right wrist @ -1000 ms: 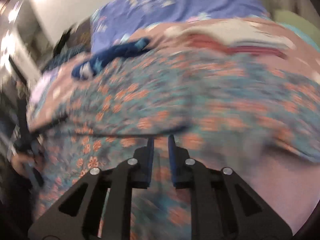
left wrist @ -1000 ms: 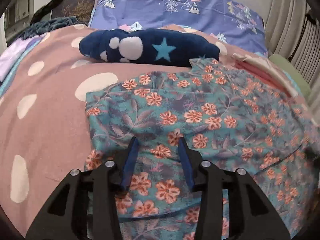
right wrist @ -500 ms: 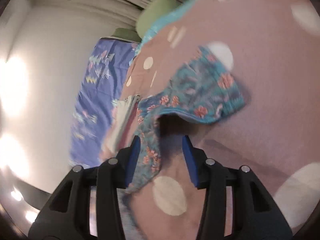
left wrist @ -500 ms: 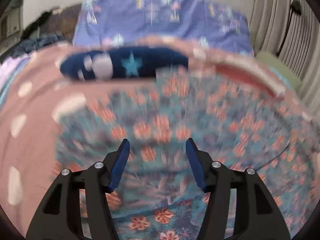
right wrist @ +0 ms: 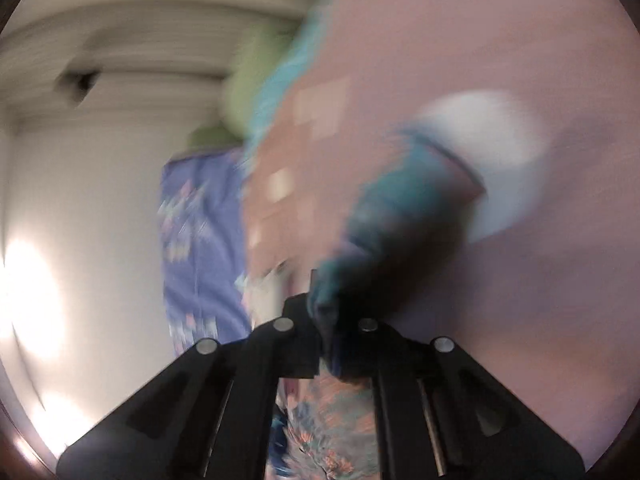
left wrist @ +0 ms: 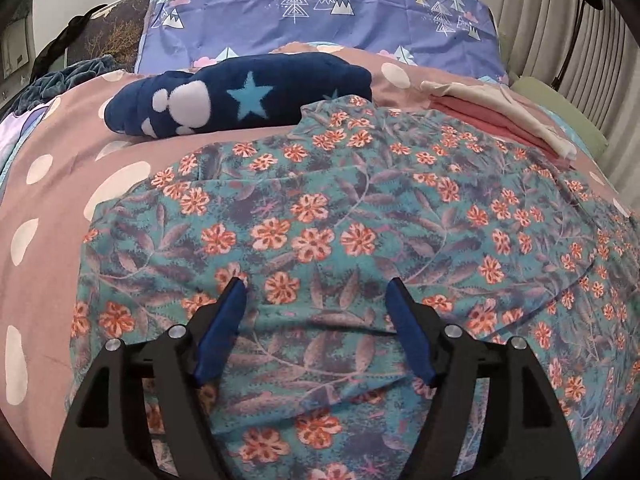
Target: Fold small clothes
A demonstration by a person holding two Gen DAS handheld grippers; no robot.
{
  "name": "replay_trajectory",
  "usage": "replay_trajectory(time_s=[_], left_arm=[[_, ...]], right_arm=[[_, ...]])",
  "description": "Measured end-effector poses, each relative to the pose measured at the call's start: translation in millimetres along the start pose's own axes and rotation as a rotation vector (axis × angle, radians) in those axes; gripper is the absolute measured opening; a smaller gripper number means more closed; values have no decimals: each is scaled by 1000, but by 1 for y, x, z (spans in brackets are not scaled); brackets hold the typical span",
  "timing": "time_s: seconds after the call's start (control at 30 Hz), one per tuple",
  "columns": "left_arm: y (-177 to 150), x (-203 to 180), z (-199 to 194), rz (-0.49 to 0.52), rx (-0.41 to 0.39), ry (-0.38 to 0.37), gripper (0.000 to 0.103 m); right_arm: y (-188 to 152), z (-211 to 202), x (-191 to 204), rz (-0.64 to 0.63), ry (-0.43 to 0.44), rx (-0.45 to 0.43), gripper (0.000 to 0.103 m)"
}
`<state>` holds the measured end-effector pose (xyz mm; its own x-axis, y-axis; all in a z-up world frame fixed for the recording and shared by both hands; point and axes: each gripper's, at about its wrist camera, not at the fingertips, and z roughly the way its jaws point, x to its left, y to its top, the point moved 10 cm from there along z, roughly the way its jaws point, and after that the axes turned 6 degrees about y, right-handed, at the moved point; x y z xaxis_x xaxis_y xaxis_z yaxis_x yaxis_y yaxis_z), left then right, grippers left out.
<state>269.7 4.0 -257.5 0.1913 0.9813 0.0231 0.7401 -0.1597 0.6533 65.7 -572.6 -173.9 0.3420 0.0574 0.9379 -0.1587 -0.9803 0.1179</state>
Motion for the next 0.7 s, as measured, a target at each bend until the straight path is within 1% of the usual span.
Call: replay_trajectory(time_s=[0.03, 0.07, 0.1, 0.2, 0.23, 0.27, 0.3, 0.33, 0.37, 0.4, 0.43, 0.5, 0.57, 0.63, 0.67, 0.7], left_arm=[[0, 0, 0, 1, 0, 1, 73], [0, 0, 0, 1, -1, 2, 74], [0, 1, 0, 0, -1, 1, 74], [0, 1, 0, -6, -3, -7, 74], [1, 2, 0, -9, -3, -11, 74], [1, 2, 0, -12, -4, -15, 74], [1, 2, -1, -16, -4, -21, 74], [1, 3, -1, -20, -4, -27, 74], [1, 4, -1, -23, -4, -32, 74], [1, 4, -1, -27, -4, -41, 75], [1, 5, -1, -29, -3, -48, 76], [1, 5, -1, -34, -4, -65, 78], [2, 4, -3, -42, -7, -86, 80], [5, 5, -8, -64, -13, -129, 80], [6, 4, -12, -81, -11, -166, 80], [8, 3, -15, -98, -8, -203, 80]], right_arm=[[-27, 13, 33, -121, 40, 49, 5], [-56, 24, 60, -211, 87, 109, 5], [-103, 39, 93, -317, 148, 208, 5], [-218, 59, 140, -506, 274, 445, 4], [-268, 64, 149, -569, 320, 549, 4], [-306, 66, 151, -615, 343, 627, 4], [-337, 68, 149, -658, 352, 693, 4], [-374, 69, 140, -719, 344, 763, 4], [-399, 70, 129, -770, 326, 810, 4], [-419, 70, 116, -810, 304, 851, 4], [-440, 71, 95, -847, 260, 905, 4], [-461, 72, 65, -865, 188, 977, 4], [-470, 73, 39, -860, 132, 1014, 4], [-469, 75, 29, -869, 112, 1023, 6], [-468, 77, 26, -876, 111, 1021, 6], [-470, 69, 22, -884, 117, 1019, 6]])
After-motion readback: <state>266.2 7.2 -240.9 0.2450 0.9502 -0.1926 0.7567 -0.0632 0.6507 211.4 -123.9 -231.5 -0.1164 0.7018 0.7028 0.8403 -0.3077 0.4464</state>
